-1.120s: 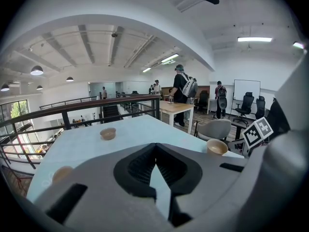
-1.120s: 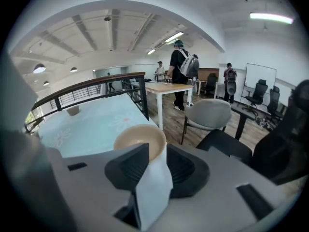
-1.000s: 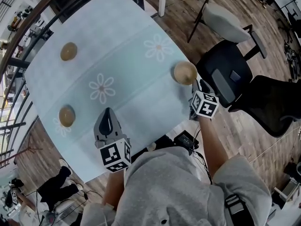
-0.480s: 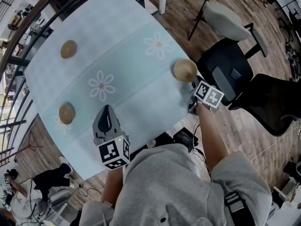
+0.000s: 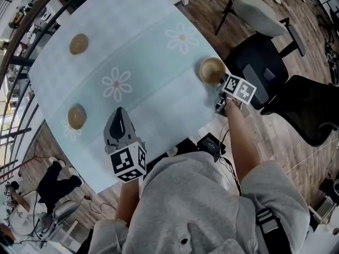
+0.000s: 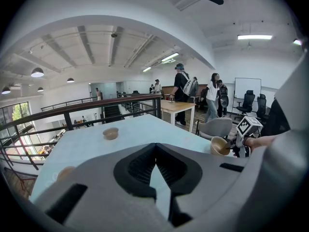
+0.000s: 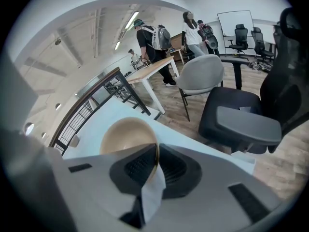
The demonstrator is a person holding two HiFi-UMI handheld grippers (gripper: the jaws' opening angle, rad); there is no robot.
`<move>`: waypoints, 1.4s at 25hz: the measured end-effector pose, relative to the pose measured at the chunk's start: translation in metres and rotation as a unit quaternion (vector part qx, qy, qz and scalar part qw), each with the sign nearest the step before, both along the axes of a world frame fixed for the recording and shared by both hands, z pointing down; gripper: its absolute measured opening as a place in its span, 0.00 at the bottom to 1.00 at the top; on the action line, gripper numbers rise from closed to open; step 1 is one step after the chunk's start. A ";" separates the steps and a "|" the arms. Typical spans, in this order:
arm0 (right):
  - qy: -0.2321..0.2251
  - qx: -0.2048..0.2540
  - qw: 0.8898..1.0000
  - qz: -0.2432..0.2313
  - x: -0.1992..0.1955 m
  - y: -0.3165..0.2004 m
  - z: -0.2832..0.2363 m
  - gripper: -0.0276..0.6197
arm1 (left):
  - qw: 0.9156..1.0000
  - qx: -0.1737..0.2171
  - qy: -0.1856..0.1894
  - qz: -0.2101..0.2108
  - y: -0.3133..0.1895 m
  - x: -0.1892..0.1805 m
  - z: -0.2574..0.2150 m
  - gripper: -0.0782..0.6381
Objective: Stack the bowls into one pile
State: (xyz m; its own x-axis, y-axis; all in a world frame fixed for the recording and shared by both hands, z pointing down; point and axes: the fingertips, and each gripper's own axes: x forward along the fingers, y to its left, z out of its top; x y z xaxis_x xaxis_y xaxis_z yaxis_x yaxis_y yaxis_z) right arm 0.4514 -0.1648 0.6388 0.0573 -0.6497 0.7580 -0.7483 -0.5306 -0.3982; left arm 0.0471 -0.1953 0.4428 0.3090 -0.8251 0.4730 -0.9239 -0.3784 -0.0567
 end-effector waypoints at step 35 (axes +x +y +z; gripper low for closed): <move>-0.035 0.029 0.987 -0.154 -0.201 -0.036 -0.048 0.10 | 0.997 0.029 0.026 -0.063 0.015 -0.116 -0.010 0.13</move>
State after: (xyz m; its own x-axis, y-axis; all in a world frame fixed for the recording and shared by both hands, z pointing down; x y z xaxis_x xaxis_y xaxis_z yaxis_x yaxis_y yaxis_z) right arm 0.2508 -0.2012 0.5906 -0.2008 -0.6705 0.7143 -0.8408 -0.2562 -0.4769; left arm -0.0689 -0.1800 0.4332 0.2249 -0.8841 0.4097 -0.9660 -0.2574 -0.0251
